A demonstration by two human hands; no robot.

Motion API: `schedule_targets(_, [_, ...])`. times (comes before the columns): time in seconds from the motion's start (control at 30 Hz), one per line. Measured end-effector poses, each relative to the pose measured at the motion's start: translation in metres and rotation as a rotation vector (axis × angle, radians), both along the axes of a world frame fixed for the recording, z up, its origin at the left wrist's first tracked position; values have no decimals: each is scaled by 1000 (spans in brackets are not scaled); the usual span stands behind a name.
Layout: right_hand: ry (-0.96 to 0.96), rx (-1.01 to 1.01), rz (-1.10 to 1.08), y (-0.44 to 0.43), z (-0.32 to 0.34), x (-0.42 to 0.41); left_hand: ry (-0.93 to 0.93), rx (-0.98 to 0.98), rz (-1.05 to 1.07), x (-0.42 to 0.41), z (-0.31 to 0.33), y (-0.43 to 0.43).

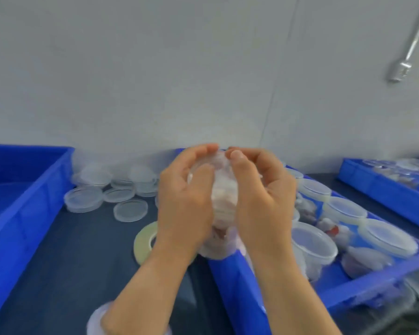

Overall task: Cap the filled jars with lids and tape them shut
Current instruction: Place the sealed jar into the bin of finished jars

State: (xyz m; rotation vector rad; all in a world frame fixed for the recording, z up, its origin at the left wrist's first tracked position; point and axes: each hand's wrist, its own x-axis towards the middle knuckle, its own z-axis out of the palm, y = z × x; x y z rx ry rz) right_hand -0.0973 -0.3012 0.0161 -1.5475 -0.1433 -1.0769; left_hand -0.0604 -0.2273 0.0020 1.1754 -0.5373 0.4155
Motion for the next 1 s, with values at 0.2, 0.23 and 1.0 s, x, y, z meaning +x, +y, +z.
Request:
schedule_targets(0.2, [-26,-111,-311,-78,41,24,-26,12,-235,31,40,-83])
schedule_targets(0.23, [-11,-125,-361,-91,45,34,-10,36,-264,42,45,-97])
schedule_targets(1.0, [892,-583,-318,-254,-69,137,-179,1394,2,131,-39,-218])
